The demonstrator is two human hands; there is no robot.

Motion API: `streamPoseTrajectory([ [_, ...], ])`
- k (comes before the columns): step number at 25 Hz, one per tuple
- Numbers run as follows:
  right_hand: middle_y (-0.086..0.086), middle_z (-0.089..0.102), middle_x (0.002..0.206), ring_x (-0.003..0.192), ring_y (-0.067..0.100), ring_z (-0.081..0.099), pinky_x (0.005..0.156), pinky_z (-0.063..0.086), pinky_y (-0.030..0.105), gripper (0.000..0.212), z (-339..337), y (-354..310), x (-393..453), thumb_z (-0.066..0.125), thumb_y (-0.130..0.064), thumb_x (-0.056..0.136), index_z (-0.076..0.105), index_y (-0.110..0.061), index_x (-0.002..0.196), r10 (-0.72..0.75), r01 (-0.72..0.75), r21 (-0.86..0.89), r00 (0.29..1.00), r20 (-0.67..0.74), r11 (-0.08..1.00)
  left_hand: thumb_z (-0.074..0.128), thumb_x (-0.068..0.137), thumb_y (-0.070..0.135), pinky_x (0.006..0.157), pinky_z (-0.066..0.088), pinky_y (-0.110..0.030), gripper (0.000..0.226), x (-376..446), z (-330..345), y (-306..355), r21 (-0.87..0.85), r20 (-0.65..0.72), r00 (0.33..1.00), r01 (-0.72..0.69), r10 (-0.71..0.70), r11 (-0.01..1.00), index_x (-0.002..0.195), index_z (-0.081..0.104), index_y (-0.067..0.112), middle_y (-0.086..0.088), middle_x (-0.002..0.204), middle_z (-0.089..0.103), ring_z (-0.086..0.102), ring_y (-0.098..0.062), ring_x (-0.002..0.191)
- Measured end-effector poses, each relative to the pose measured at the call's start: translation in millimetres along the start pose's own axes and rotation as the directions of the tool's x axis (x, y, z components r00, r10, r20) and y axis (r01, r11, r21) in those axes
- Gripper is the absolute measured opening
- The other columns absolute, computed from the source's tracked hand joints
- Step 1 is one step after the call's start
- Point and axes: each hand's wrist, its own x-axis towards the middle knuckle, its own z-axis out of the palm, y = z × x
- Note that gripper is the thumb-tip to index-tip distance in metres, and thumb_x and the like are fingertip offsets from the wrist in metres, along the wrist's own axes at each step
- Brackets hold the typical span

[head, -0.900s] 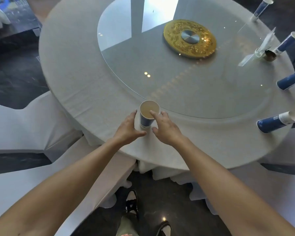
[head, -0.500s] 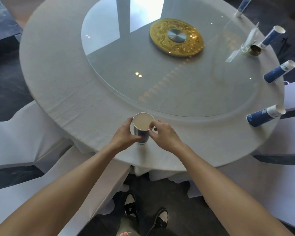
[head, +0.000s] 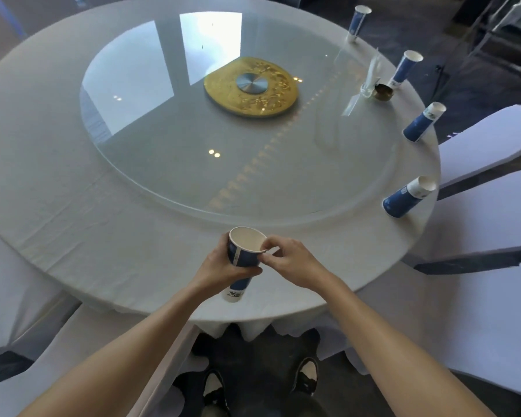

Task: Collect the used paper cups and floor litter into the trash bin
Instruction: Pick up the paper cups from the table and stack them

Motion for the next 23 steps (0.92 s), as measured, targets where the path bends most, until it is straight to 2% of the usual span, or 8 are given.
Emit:
streamPoseTrajectory([
  [4, -0.013, 0.069, 0.102, 0.085, 0.011, 0.069, 0.081, 0.057, 0.038, 0.009, -51, 43, -15, 0.065, -0.039, 0.094, 0.067, -0.031, 0.097, 0.004, -0.003, 0.048, 1.0, -0.021, 0.999, 0.099, 0.061, 0.026, 0.086, 0.063, -0.038, 0.077, 22, 61, 28, -0.005, 0.001, 1.0, 0.001, -0.001, 1.0, 0.124, 0.055, 0.035, 0.008, 0.11, 0.075, 0.074, -0.01, 0.101],
  [7, -0.012, 0.071, 0.108, 0.086, 0.012, 0.07, 0.084, 0.058, 0.04, 0.014, -103, 88, -25, 0.064, -0.044, 0.091, 0.068, -0.032, 0.098, 0.004, -0.002, 0.077, 0.999, -0.033, 0.997, 0.097, 0.062, 0.028, 0.085, 0.063, -0.039, 0.074, 40, 122, 57, 0.011, -0.014, 1.0, 0.002, -0.001, 1.0, 0.122, 0.054, 0.037, 0.007, 0.109, 0.076, 0.075, -0.014, 0.101],
  [11, -0.012, 0.072, 0.106, 0.09, 0.013, 0.072, 0.088, 0.058, 0.041, 0.016, -165, 143, -38, 0.066, -0.041, 0.09, 0.071, -0.029, 0.099, 0.016, -0.013, 0.086, 0.999, -0.035, 0.996, 0.092, 0.074, 0.023, 0.071, 0.057, -0.021, 0.064, 55, 200, 92, 0.03, -0.032, 0.999, 0.023, -0.022, 0.999, 0.121, 0.051, 0.031, 0.009, 0.103, 0.074, 0.073, -0.006, 0.094],
  [12, -0.012, 0.073, 0.104, 0.09, 0.014, 0.072, 0.088, 0.058, 0.041, 0.015, -180, 156, -41, 0.067, -0.04, 0.089, 0.072, -0.029, 0.097, 0.027, -0.023, 0.09, 0.999, -0.038, 0.996, 0.092, 0.075, 0.024, 0.069, 0.055, -0.021, 0.062, 57, 219, 100, 0.033, -0.03, 0.999, 0.035, -0.034, 0.999, 0.121, 0.051, 0.031, 0.009, 0.102, 0.074, 0.072, -0.005, 0.093],
  [16, -0.006, 0.076, 0.099, 0.091, 0.012, 0.072, 0.086, 0.059, 0.037, 0.014, -220, 211, -54, 0.071, -0.037, 0.087, 0.076, -0.028, 0.097, 0.072, -0.068, 0.085, 0.996, -0.052, 0.994, 0.092, 0.072, 0.035, 0.072, 0.061, -0.029, 0.06, 61, 281, 108, 0.04, -0.015, 0.998, 0.067, -0.066, 0.997, 0.119, 0.054, 0.03, 0.008, 0.101, 0.076, 0.074, -0.006, 0.09],
  [18, -0.002, 0.077, 0.101, 0.09, 0.011, 0.071, 0.085, 0.059, 0.035, 0.015, -229, 238, -61, 0.07, -0.031, 0.09, 0.077, -0.023, 0.102, 0.119, -0.11, 0.095, 0.987, -0.104, 0.989, 0.09, 0.073, 0.042, 0.076, 0.064, -0.036, 0.061, 61, 305, 100, 0.042, 0.02, 0.995, 0.096, -0.097, 0.994, 0.12, 0.053, 0.029, 0.008, 0.105, 0.075, 0.075, -0.007, 0.092],
  [21, 0.0, 0.076, 0.1, 0.087, 0.011, 0.067, 0.081, 0.055, 0.031, 0.017, -235, 288, -70, 0.066, -0.024, 0.094, 0.077, -0.016, 0.105, 0.273, -0.246, 0.153, 0.942, -0.194, 0.957, 0.086, 0.074, 0.052, 0.085, 0.064, -0.046, 0.064, 61, 338, 80, 0.059, 0.163, 0.977, 0.133, -0.141, 0.989, 0.124, 0.053, 0.031, 0.008, 0.112, 0.076, 0.075, -0.009, 0.099],
  [23, -0.002, 0.074, 0.102, 0.09, 0.013, 0.067, 0.08, 0.053, 0.031, 0.018, -229, 324, -73, 0.064, -0.028, 0.094, 0.074, -0.019, 0.107, 0.387, -0.358, 0.16, 0.893, -0.228, 0.92, 0.086, 0.072, 0.054, 0.086, 0.064, -0.046, 0.065, 65, 359, 63, 0.092, 0.24, 0.951, 0.176, -0.193, 0.98, 0.124, 0.053, 0.034, 0.008, 0.114, 0.075, 0.075, -0.008, 0.102],
])
